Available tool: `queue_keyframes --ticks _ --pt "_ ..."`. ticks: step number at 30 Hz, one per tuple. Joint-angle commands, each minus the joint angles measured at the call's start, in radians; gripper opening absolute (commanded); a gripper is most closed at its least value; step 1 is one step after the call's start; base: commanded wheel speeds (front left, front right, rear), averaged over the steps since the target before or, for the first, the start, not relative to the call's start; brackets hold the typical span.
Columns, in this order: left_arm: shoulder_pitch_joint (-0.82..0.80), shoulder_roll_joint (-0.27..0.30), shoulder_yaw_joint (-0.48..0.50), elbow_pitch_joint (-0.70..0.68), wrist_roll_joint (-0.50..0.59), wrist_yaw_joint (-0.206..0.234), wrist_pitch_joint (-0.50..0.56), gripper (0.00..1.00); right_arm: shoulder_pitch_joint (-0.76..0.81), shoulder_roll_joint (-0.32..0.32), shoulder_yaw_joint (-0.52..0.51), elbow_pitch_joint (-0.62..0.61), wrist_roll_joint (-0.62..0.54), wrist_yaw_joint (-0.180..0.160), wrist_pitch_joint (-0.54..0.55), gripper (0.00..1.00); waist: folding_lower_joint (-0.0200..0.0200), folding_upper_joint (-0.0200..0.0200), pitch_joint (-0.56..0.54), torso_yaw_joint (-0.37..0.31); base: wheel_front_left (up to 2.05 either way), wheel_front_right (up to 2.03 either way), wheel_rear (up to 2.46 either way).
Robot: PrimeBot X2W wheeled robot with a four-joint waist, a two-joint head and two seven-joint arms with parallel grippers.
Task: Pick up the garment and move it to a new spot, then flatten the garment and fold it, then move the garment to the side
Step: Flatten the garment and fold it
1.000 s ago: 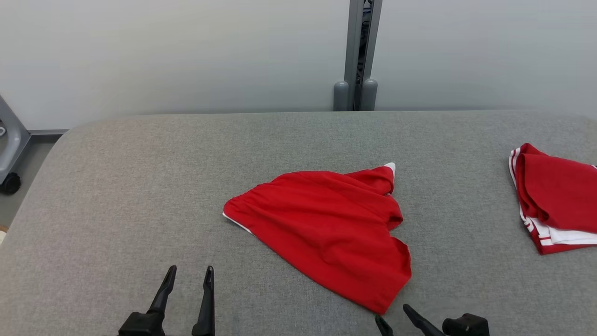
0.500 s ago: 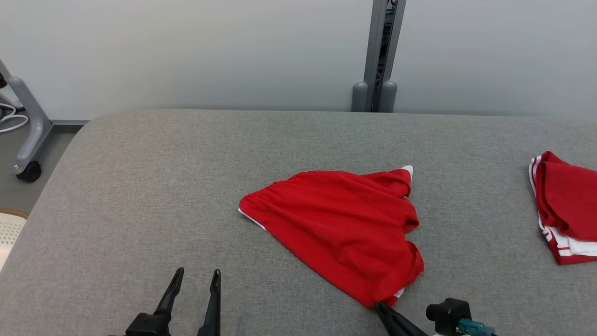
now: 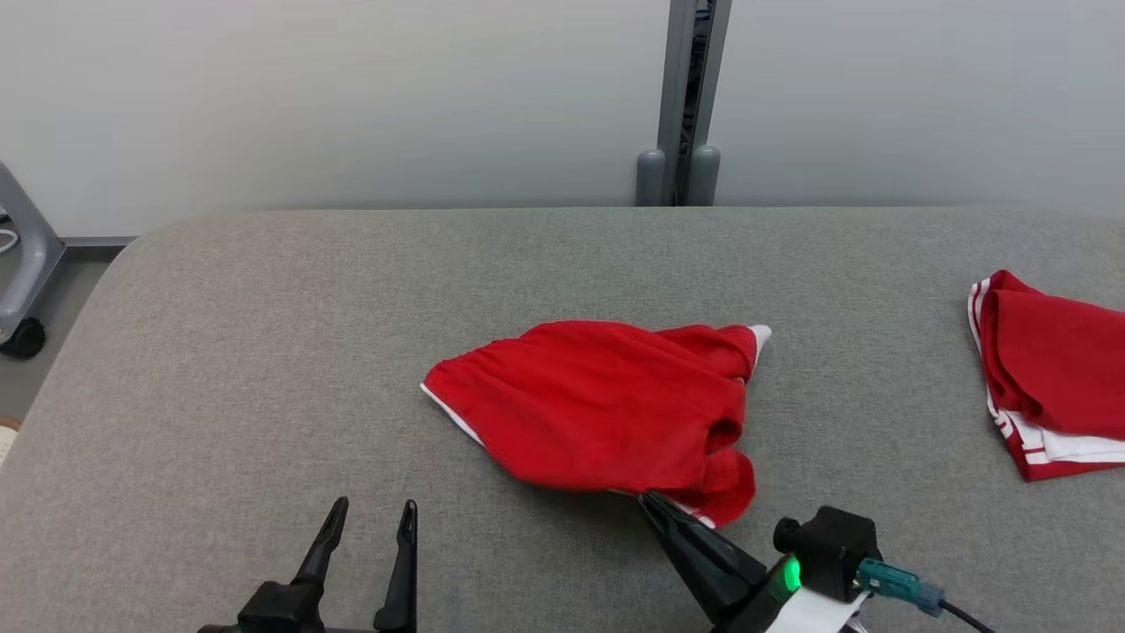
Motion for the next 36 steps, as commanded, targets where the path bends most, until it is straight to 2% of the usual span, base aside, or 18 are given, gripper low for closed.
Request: queue_keyframes --ticks 1,8,11,15,21,28,36 --pt "-0.013 0.003 0.003 -0.001 -0.004 0.003 -0.004 1.00 -0.007 -0.008 -0.006 -0.032 -0.011 0.000 -0.001 0.00 0.0000 0.0000 -0.002 -0.008 0.00 0.00 0.00" --pt "-0.017 0.003 0.002 0.002 -0.003 0.004 -0.004 1.00 -0.023 -0.023 -0.065 -0.259 -0.056 0.000 -0.001 0.00 0.0000 0.0000 -0.013 -0.032 0.00 0.00 0.00" --pt "-0.020 0.003 -0.002 -0.002 -0.004 0.009 -0.004 1.00 -0.009 -0.028 -0.129 -0.274 -0.069 0.000 -0.001 0.00 0.0000 0.0000 -0.017 -0.036 0.00 0.00 0.00" --pt "-0.026 0.003 -0.010 0.002 -0.005 0.008 -0.004 1.00 -0.005 -0.041 -0.221 -0.154 -0.099 0.000 -0.001 0.00 0.0000 0.0000 -0.018 -0.034 0.00 0.00 0.00" --pt "-0.029 0.003 -0.029 0.001 -0.008 0.008 -0.004 1.00 -0.072 -0.054 -0.307 0.118 -0.091 0.000 -0.001 0.00 0.0000 0.0000 -0.010 -0.014 0.00 0.00 0.00" --pt "-0.050 0.003 -0.049 0.005 -0.002 0.003 -0.004 1.00 -0.197 -0.079 -0.314 0.359 -0.075 0.000 -0.001 0.00 0.0000 0.0000 0.017 0.019 0.00 0.00 0.00" --pt "-0.083 0.003 -0.071 0.014 0.012 -0.007 -0.004 1.00 -0.322 -0.103 -0.300 0.537 -0.103 0.000 -0.001 0.00 0.0000 0.0000 0.062 0.061 0.00 0.00 0.00"
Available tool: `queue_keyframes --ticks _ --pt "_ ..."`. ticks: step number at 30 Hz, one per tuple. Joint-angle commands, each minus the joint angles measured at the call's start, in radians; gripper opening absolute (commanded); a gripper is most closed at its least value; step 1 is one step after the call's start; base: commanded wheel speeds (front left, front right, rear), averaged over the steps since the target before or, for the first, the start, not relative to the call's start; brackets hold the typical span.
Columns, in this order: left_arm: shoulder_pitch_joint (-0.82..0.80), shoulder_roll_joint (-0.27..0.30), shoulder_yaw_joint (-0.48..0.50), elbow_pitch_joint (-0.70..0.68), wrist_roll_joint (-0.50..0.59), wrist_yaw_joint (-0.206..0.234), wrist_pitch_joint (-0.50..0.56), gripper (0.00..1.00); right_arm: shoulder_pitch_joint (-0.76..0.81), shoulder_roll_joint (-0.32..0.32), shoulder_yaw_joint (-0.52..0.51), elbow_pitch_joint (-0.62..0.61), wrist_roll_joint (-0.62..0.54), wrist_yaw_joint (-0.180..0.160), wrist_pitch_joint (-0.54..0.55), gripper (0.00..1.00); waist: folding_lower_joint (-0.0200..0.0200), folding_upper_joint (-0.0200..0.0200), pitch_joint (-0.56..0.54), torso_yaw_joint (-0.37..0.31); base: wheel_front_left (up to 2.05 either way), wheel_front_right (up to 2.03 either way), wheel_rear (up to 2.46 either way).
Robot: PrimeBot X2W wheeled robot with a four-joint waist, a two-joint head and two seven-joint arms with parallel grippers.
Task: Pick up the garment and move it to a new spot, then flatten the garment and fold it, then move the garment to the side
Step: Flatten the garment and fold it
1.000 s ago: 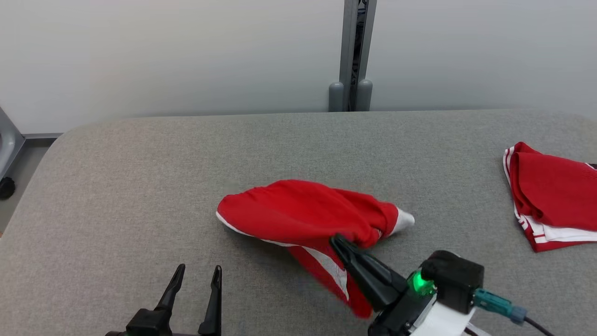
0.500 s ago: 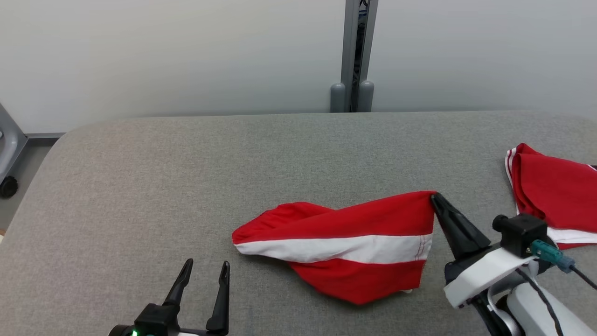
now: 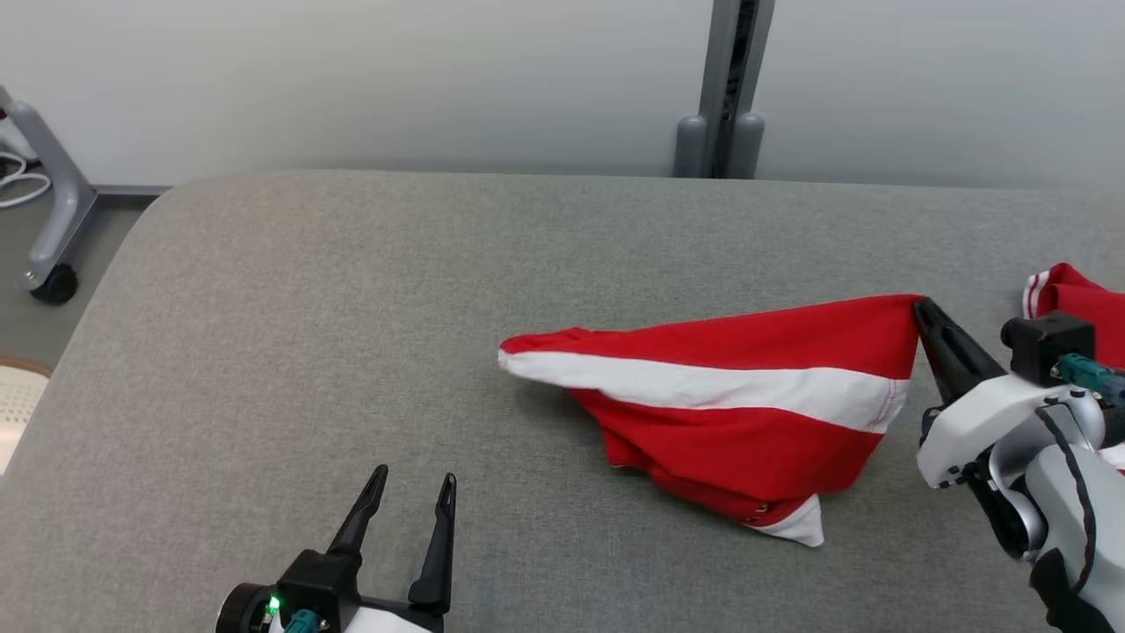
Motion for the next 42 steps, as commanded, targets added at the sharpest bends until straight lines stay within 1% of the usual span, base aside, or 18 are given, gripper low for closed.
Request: queue_keyframes --ticks 1,5,6,9,10,11,12,14,15,19,21,24,29,35,37,42 --pt "-0.021 0.003 -0.003 0.003 0.008 -0.004 -0.004 1.00 -0.008 -0.003 0.014 0.036 -0.007 0.000 -0.001 0.00 0.0000 0.0000 0.013 0.015 0.00 0.00 0.00" --pt "-0.028 0.003 -0.005 0.007 0.011 -0.007 -0.004 1.00 -0.023 0.009 0.085 0.171 0.027 0.000 0.004 0.00 0.0000 0.0000 0.029 0.029 0.00 0.00 0.00" --pt "-0.028 0.003 -0.005 0.007 0.011 -0.007 -0.004 1.00 -0.023 0.009 0.085 0.171 0.027 0.000 0.004 0.00 0.0000 0.0000 0.029 0.029 0.00 0.00 0.00" --pt "-0.031 0.003 -0.006 0.010 0.013 -0.008 -0.004 1.00 -0.046 0.012 0.132 0.253 0.050 0.000 0.009 0.00 0.0000 0.0000 0.038 0.029 0.00 0.00 0.00" --pt "-0.033 0.003 -0.007 0.010 0.013 -0.009 -0.004 1.00 -0.052 0.018 0.139 0.273 0.058 0.000 0.006 0.11 0.0000 0.0000 0.042 0.026 0.00 0.00 0.00" --pt "-0.036 0.003 -0.008 0.012 0.014 -0.011 -0.004 1.00 -0.057 0.023 0.145 0.290 0.062 0.000 0.004 0.36 0.0000 0.0000 0.045 0.023 0.00 0.00 0.00" --pt "-0.039 0.003 -0.008 0.012 0.015 -0.011 -0.004 1.00 -0.061 0.027 0.149 0.300 0.065 0.000 0.002 1.00 0.0000 0.0000 0.047 0.018 0.00 0.00 0.00" --pt "-0.043 0.003 -0.009 0.012 0.015 -0.011 -0.004 1.00 -0.076 0.032 0.145 0.303 0.070 0.000 -0.003 1.00 0.0000 0.0000 0.050 0.008 0.00 0.00 0.00" --pt "-0.043 0.003 -0.009 0.013 0.014 -0.010 -0.004 1.00 -0.085 0.031 0.140 0.285 0.063 0.000 -0.002 1.00 0.0000 0.0000 0.050 0.002 0.00 0.00 0.00" --pt "-0.045 0.003 -0.007 0.013 0.010 -0.005 -0.004 1.00 -0.062 0.019 0.092 0.183 0.007 0.000 -0.002 1.00 0.0000 0.0000 0.046 -0.025 0.00 0.00 0.00" --pt "-0.040 0.004 -0.007 0.014 0.006 -0.005 -0.004 1.00 -0.033 0.025 0.052 0.117 -0.029 0.000 -0.002 1.00 0.0000 0.0000 0.041 -0.040 0.00 0.00 0.00" --pt "-0.032 0.003 -0.008 0.015 0.005 -0.003 -0.004 1.00 0.022 0.041 -0.001 0.007 -0.084 0.000 -0.002 1.00 0.0000 0.0000 0.031 -0.064 0.00 0.00 0.00" --pt "-0.023 0.003 0.001 0.012 0.007 0.000 -0.004 1.00 0.144 0.072 -0.058 -0.167 -0.153 0.000 -0.002 1.00 0.0000 0.0000 0.016 -0.104 0.00 0.00 0.00" --pt "-0.019 0.004 0.029 0.001 -0.011 0.006 -0.004 1.00 0.283 0.117 -0.119 -0.375 -0.188 0.000 -0.002 1.00 0.0000 0.0000 0.004 -0.150 0.00 0.00 0.00" --pt "-0.012 0.003 0.039 -0.001 -0.025 0.014 -0.004 1.00 0.332 0.126 -0.140 -0.421 -0.206 0.000 -0.001 1.00 0.0000 0.0000 -0.004 -0.160 0.00 0.00 0.00" --pt "0.005 0.004 0.057 -0.018 -0.061 0.033 -0.004 1.00 0.426 0.158 -0.191 -0.472 -0.231 0.000 -0.001 1.00 0.0000 0.0000 -0.030 -0.170 0.00 0.00 0.00"
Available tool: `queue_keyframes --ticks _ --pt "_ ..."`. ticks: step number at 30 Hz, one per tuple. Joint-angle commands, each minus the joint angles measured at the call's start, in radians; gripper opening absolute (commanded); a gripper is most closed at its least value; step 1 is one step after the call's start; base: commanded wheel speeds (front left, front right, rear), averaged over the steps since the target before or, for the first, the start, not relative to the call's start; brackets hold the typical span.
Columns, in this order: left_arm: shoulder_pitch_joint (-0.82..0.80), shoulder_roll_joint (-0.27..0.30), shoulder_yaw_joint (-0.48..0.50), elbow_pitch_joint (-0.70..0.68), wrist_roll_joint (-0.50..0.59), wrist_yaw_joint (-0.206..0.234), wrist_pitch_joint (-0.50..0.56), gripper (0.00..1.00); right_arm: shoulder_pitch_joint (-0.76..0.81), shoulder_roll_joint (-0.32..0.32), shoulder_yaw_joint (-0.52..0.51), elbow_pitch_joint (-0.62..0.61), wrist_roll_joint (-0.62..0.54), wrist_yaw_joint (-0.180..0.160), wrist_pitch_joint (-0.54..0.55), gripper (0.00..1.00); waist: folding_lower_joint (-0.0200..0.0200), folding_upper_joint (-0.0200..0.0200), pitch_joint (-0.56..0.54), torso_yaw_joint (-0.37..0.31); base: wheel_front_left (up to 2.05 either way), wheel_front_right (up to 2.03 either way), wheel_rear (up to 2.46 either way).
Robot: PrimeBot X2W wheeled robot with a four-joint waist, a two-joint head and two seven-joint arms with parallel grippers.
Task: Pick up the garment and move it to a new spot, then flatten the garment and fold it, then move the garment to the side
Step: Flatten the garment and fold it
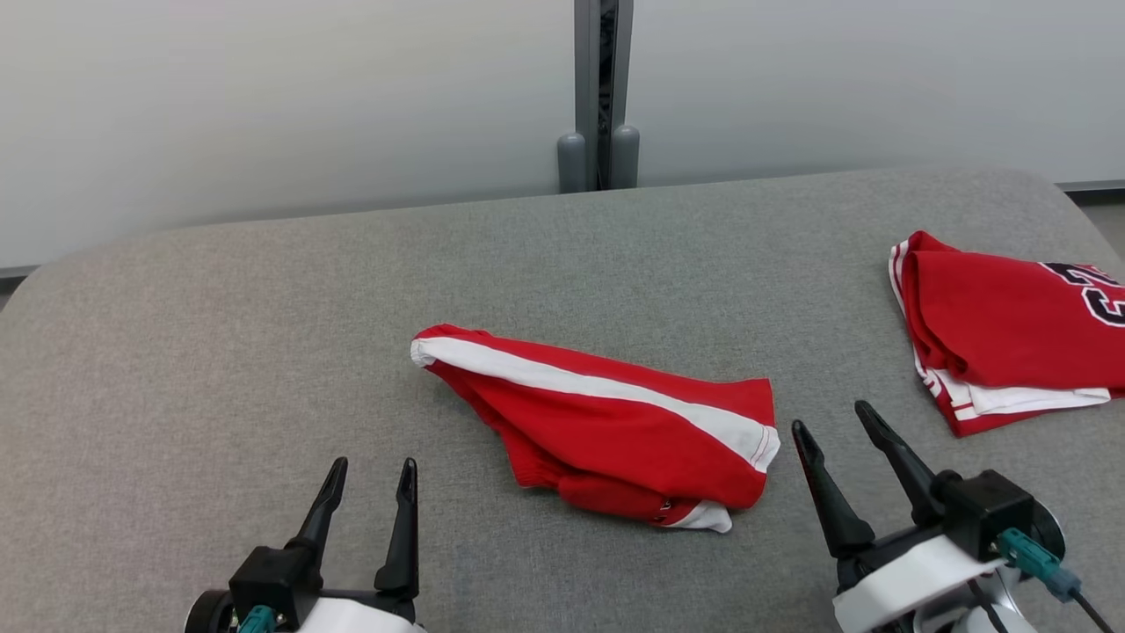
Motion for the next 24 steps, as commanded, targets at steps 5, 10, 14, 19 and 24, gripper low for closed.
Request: queue_keyframes --ticks 5,10,14,19,24 --pt "0.038 0.004 0.014 -0.017 -0.031 0.014 -0.004 1.00 0.101 0.028 -0.060 -0.027 -0.008 0.000 -0.001 1.00 0.0000 -0.0001 -0.036 0.001 0.00 0.00 0.00" --pt "0.053 0.003 0.018 -0.019 -0.042 0.016 -0.004 1.00 0.163 0.044 -0.095 -0.028 -0.004 0.000 -0.001 1.00 0.0000 -0.0001 -0.055 0.010 0.00 0.00 0.00" --pt "0.060 0.003 0.027 -0.017 -0.048 0.012 -0.004 1.00 0.208 0.059 -0.107 -0.019 0.005 0.000 -0.002 1.00 0.0000 -0.0001 -0.065 0.014 0.00 0.00 0.00" --pt "0.073 0.004 0.034 -0.013 -0.053 0.008 -0.004 1.00 0.229 0.073 -0.113 -0.012 0.019 0.000 -0.002 1.00 0.0000 -0.0001 -0.073 0.012 0.00 0.00 0.00" --pt "0.071 0.004 0.035 -0.006 -0.054 0.005 -0.004 1.00 0.230 0.079 -0.108 -0.007 0.022 0.000 -0.002 1.00 0.0000 -0.0001 -0.077 0.013 0.00 0.00 0.00"
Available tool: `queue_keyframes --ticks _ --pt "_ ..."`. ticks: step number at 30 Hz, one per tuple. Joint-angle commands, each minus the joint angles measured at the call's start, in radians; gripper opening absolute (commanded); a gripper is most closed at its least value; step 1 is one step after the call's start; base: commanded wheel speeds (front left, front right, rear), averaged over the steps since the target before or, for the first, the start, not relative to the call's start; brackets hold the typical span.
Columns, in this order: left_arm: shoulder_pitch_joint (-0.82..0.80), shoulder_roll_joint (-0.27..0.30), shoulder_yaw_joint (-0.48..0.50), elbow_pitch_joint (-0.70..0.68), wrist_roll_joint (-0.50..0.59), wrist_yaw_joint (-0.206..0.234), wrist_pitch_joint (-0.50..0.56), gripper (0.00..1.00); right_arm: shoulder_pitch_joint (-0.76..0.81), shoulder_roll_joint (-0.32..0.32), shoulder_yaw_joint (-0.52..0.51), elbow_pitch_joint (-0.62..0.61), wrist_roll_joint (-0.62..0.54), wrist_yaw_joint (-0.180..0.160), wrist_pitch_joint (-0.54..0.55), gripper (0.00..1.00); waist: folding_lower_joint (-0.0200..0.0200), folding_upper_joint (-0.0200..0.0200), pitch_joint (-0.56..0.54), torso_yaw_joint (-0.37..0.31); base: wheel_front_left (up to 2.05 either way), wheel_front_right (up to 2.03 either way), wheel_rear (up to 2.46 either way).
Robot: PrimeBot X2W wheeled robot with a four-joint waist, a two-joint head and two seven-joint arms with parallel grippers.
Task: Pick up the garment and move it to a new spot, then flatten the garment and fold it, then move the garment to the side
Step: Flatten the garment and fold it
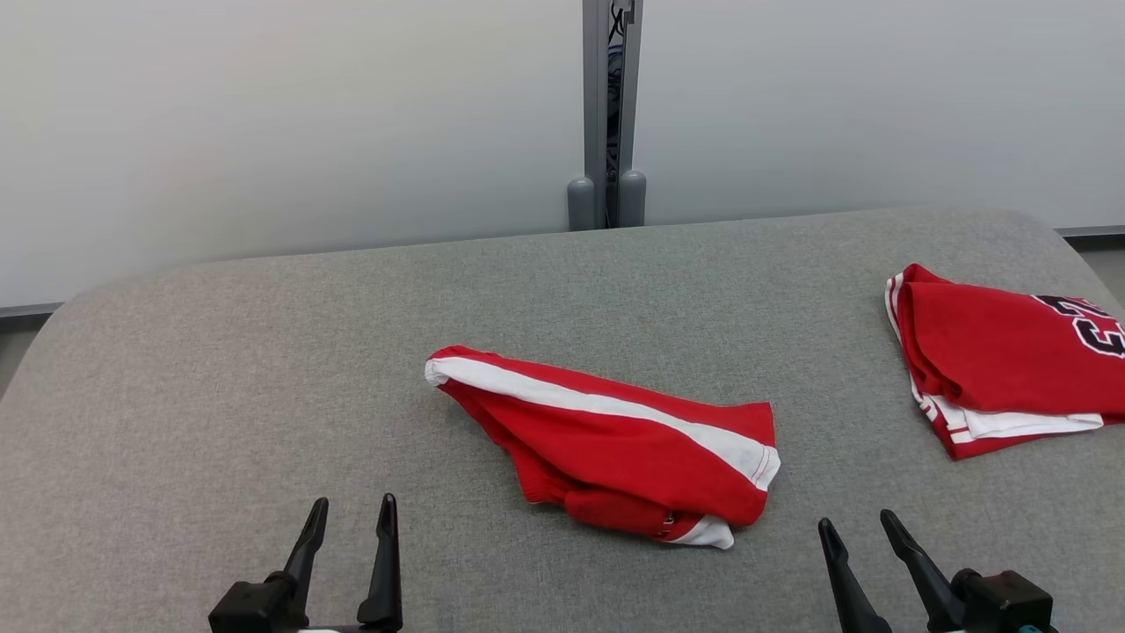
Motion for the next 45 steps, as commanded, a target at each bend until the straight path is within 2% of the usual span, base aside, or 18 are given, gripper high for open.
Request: queue_keyframes --ticks 1,14,20,27,38,45 --pt "-0.005 0.004 0.003 0.002 0.000 -0.002 -0.004 1.00 0.011 -0.004 0.002 0.001 0.001 0.000 -0.002 1.00 0.0000 0.0000 0.000 0.001 0.00 0.00 0.00" --pt "-0.020 0.004 0.004 0.010 -0.003 -0.002 -0.004 1.00 -0.004 -0.007 0.015 0.014 0.008 0.000 -0.002 1.00 0.0000 0.0000 0.012 0.001 0.00 0.00 0.00" --pt "-0.102 0.004 0.023 0.064 -0.016 -0.021 -0.004 1.00 -0.023 -0.015 0.029 0.018 0.007 0.000 -0.002 1.00 0.0000 0.0000 0.037 0.000 0.00 0.00 0.00" --pt "-0.291 0.004 0.020 0.249 -0.126 -0.109 -0.003 1.00 -0.057 -0.030 0.050 0.014 0.009 0.000 -0.002 1.00 0.0000 0.0000 0.099 -0.012 0.00 0.00 0.00" --pt "-0.561 0.004 -0.052 0.553 -0.223 -0.151 0.007 1.00 -0.112 -0.048 0.061 -0.005 0.011 0.000 -0.002 1.00 0.0000 0.0000 0.209 -0.034 0.00 0.00 0.00" --pt "-0.673 0.004 -0.094 0.674 -0.293 -0.166 0.004 1.00 -0.134 -0.053 0.061 -0.008 0.011 0.000 -0.002 1.00 0.0000 0.0000 0.251 -0.041 0.00 0.00 0.00"
